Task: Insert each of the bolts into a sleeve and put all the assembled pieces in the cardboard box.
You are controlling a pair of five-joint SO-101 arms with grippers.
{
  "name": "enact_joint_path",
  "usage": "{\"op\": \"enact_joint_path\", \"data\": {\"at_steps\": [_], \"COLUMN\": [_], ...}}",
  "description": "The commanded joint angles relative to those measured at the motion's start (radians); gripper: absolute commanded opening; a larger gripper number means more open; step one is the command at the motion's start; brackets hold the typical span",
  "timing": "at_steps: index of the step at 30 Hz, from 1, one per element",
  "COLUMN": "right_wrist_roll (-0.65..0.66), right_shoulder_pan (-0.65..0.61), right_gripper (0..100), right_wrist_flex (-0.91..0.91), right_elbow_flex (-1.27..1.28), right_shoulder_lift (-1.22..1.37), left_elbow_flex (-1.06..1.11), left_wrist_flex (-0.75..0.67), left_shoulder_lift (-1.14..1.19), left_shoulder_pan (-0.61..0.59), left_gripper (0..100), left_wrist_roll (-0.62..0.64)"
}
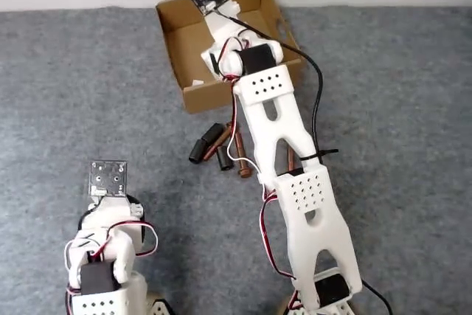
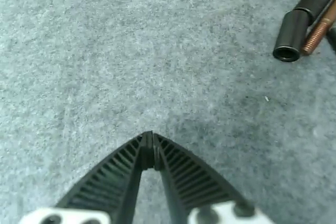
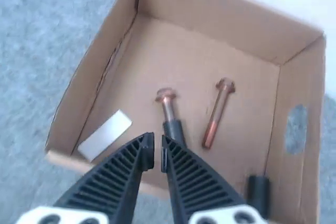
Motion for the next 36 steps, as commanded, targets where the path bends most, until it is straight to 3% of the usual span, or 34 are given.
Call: {"op": "enact_joint_path", "data": {"at_steps": [1,8,17,26,33,36], "right_wrist_roll": [0.006,0.003,-0.264,-0.353,-0.456,-0.453], "right_shoulder_pan": [-0.005,-0.021,-0.061,-0.122,-0.130,-0.137], "right_gripper": [0.8,0.8,0.8,1.3,21.9,22.5], "right_wrist_flex": [0.104,0.352,0.487,0.484,0.479,0.467], "right_elbow_flex": [-0.074,-0.157,-0.129,0.381,0.614,0.615], "right_shoulder_lift": [-0.050,-0.042,-0.054,-0.309,-0.354,-0.315], "left_elbow_flex": [-0.004,-0.004,-0.004,-0.004,-0.004,-0.004], "left_wrist_flex": [-0.017,-0.014,-0.012,-0.012,-0.012,-0.012], "left_shoulder_lift": [-0.006,-0.006,-0.006,-0.006,-0.006,-0.006], "left_shoulder_pan": [-0.009,-0.009,-0.009,-0.008,-0.008,-0.008], "left_gripper": [1,1,1,1,1,1], "left_wrist_roll": [0.000,0.000,0.000,0.000,0.000,0.000]}}
